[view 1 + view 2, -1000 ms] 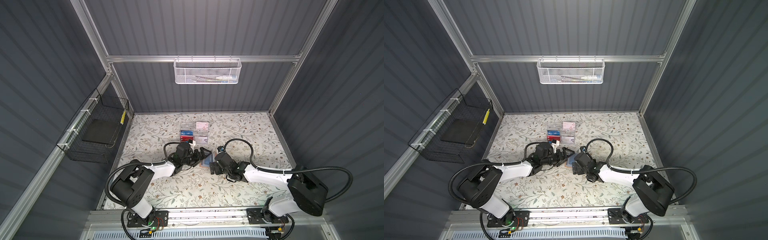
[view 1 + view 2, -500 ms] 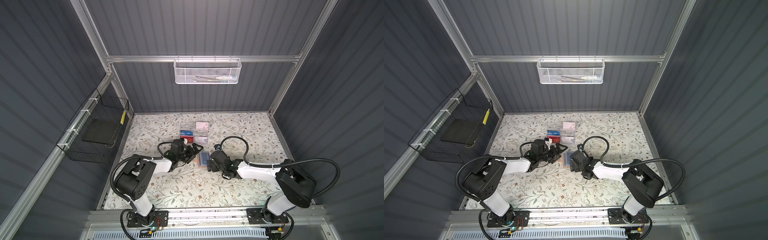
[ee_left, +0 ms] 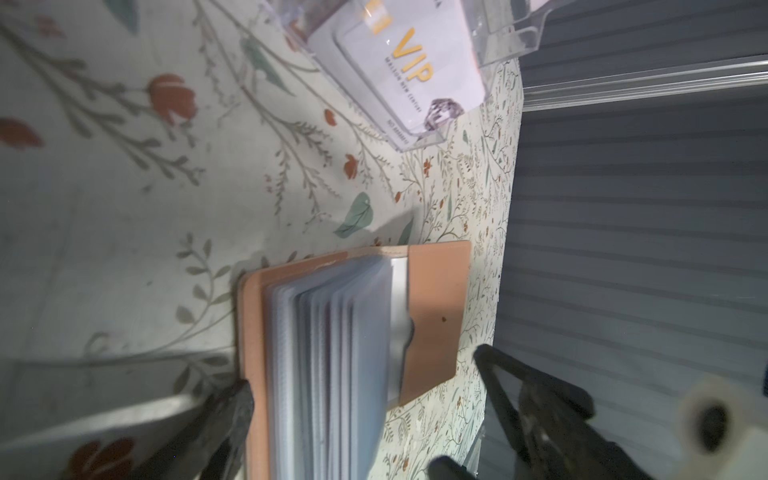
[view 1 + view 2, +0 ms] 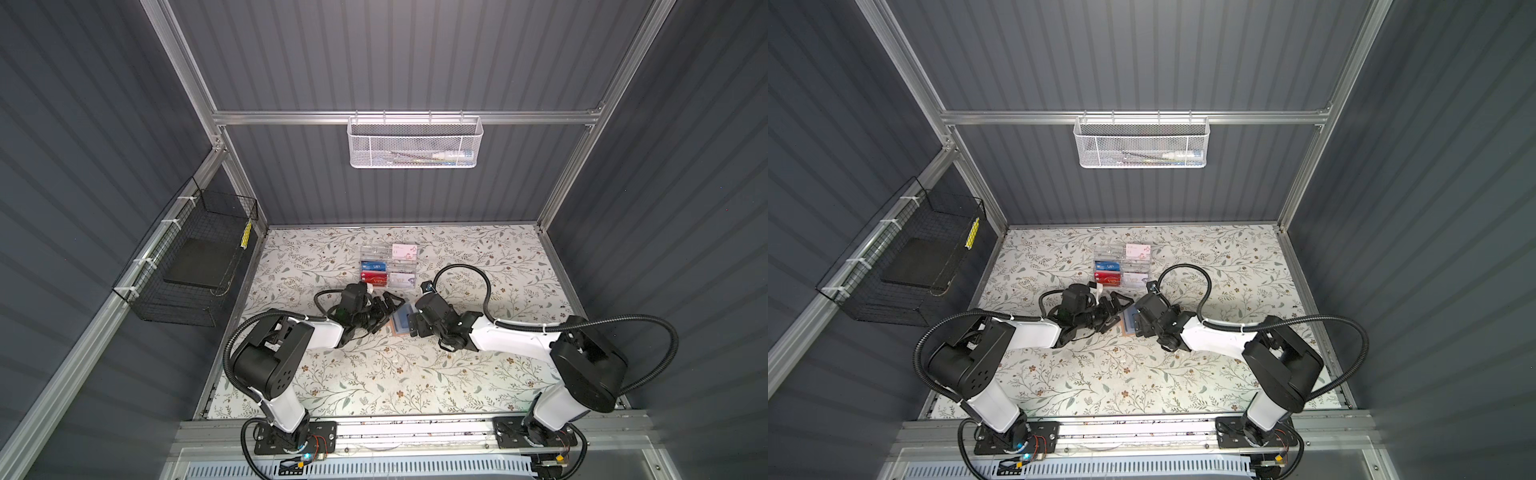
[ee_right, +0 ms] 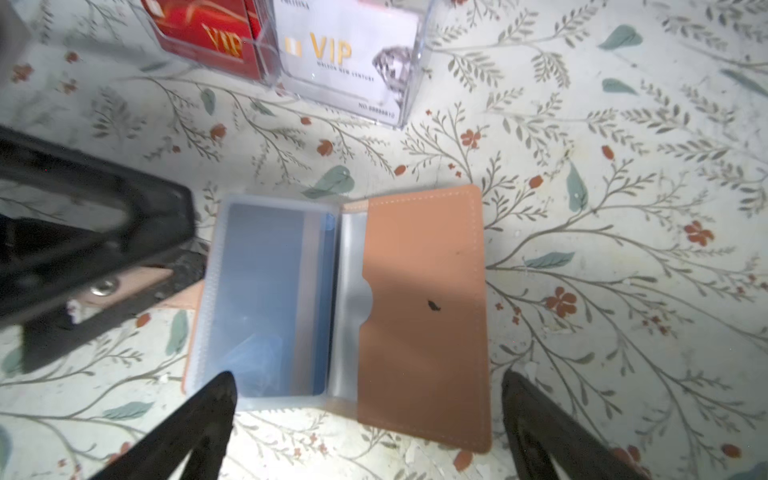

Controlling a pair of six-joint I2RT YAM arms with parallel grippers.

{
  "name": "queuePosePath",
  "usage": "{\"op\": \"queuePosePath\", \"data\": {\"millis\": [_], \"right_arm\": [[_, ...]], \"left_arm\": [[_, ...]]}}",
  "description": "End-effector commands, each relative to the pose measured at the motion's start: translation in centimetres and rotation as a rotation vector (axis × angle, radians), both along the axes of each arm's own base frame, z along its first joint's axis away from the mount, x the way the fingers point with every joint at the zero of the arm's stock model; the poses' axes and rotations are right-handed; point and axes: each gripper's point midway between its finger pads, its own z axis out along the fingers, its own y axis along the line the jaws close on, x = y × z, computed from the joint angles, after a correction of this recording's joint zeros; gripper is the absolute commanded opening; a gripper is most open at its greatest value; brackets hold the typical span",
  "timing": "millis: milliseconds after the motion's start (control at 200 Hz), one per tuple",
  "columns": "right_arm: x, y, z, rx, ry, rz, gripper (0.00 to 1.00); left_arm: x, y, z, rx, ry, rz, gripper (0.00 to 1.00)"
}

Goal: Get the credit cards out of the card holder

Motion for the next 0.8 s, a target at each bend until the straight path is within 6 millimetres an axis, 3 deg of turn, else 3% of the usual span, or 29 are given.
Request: {"op": "queuePosePath", "data": {"millis": [0,150,510,795], "right_arm": [[-0.8,0.3,1.4,0.004,-0.027,0.048,0.99],[-1.4,1.1,1.6,-0.010,-0.052,0.101,0.99],[-1.4,2.7,-1.8,-0.035,-0.003,0.146,0.99],[-0.8,3.2,-2.9,-0.056,0.009,0.134,0.99]], "left_arm": [[-0.1,0.6,-0.8,-0.003,0.022,0.030,1.00],[0.0,0.4,-1.3,-0.019,0.041,0.036,1.00],[0.0,1.0,-2.4,-0.039,0.072,0.059,1.00],[-0.1,1.4,-2.8,-0.042,0.086,0.065,1.00]]}}
